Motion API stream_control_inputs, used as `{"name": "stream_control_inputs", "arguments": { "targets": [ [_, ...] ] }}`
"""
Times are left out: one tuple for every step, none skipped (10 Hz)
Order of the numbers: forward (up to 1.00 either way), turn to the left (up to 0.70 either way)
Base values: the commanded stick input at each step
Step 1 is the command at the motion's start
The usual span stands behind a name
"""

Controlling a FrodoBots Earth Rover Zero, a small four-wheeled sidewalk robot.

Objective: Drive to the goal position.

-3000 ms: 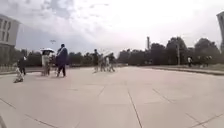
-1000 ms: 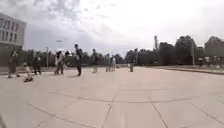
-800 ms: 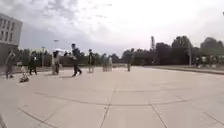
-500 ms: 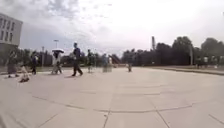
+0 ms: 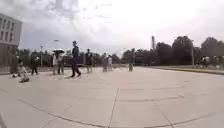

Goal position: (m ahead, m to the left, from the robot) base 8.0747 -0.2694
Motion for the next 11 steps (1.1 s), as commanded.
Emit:
{"name": "stream_control_inputs", "arguments": {
  "targets": [
    [0.70,0.00],
    [0.70,0.00],
    [0.70,0.00],
    [0.70,0.00],
    [0.70,0.00],
    [0.70,0.00],
    [0.70,0.00],
    [0.70,0.00],
    [0.70,0.00],
    [0.70,0.00],
    [0.70,0.00]
  ]
}}
